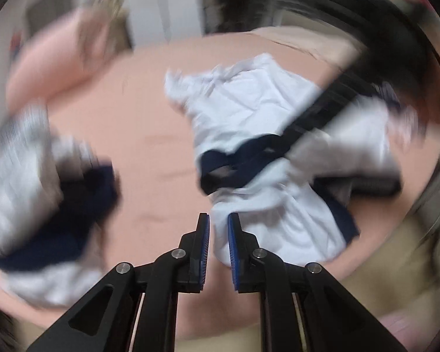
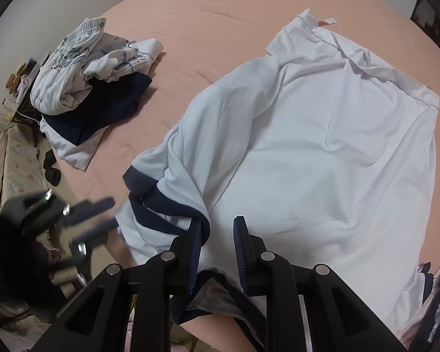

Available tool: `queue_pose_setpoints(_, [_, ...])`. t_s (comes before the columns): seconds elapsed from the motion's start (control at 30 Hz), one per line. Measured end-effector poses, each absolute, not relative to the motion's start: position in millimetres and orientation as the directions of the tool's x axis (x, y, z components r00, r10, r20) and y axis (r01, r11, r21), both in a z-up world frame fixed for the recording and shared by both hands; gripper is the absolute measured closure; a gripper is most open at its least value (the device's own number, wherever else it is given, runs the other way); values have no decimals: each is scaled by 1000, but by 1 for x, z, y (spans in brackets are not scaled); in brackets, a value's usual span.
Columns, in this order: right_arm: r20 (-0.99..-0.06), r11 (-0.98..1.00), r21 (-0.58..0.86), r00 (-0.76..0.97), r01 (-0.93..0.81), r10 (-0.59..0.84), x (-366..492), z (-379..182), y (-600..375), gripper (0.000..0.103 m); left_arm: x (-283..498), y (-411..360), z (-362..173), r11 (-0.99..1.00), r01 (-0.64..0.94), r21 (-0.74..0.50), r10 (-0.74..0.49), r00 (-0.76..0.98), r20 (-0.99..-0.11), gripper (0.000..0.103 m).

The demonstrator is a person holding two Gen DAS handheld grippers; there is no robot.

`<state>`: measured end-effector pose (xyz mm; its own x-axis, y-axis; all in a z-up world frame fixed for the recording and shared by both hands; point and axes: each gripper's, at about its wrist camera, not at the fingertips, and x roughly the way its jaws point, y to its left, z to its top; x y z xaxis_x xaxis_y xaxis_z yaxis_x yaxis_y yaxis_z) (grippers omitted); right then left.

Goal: Fold clothes

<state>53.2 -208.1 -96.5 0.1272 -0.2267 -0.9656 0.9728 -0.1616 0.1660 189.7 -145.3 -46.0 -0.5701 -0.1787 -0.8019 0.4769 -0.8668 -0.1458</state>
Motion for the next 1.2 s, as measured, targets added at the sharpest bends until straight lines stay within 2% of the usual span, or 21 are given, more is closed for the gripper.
queue_pose_setpoints(0.1, [-964, -166, 178, 138, 970, -226, 54, -98, -207, 83, 189, -182, -56, -788, 520, -330, -53, -592, -804, 89])
queue_pose_setpoints(0.17, [-963, -165, 182, 143, 969, -227, 54, -99, -207, 83, 188, -208, -63, -747, 527, -405, -5, -614, -789, 84])
queue_pose_setpoints(0.27, [-962, -158, 181, 142, 971, -232, 55, -99, -206, 83, 196, -196, -70, -654, 490, -576, 120, -685, -719, 65])
queue_pose_setpoints(0.33, [-963, -155, 179, 141, 971, -232, 55, -99, -205, 83, 199, -208, -73, -585, 442, -680, 202, -732, -650, 35])
queue_pose_setpoints(0.4, [-963, -158, 181, 142, 971, -230, 54, -101, -204, 83, 197, -210, -74, -577, 436, -691, 215, -735, -643, 31])
queue_pose_setpoints(0.47, [-962, -162, 185, 146, 969, -230, 53, -102, -203, 83, 195, -212, -74, -566, 431, -703, 235, -733, -639, 31])
queue_pose_setpoints(0.6, [-961, -169, 195, 153, 966, -232, 52, -103, -202, 83, 188, -221, -79, -584, 487, -650, 202, -688, -697, 31])
queue_pose_setpoints(0.7, [-958, -173, 204, 160, 963, -237, 52, -105, -202, 83, 191, -231, -86, -514, 494, -701, 235, -704, -670, 31])
queue_pose_setpoints(0.8, [-958, -170, 207, 165, 963, -234, 53, -107, -202, 83, 186, -233, -86, -552, 496, -670, 224, -685, -693, 31])
queue_pose_setpoints(1.0, [-954, -181, 220, 173, 959, -244, 53, -110, -201, 82, 186, -236, -94, -533, 470, -704, 239, -714, -658, 32])
queue_pose_setpoints(1.07, [-942, -183, 256, 202, 949, -268, 51, -107, -200, 82, 187, -235, -92, -549, 475, -688, 222, -711, -668, 44])
queue_pose_setpoints(1.13, [-917, -190, 323, 257, 927, -305, 48, -102, -199, 82, 188, -235, -92, -555, 489, -672, 215, -697, -684, 70])
queue_pose_setpoints(1.2, [-891, -195, 376, 296, 906, -344, 45, -98, -199, 76, 188, -236, -93, -555, 495, -669, 213, -692, -689, 81])
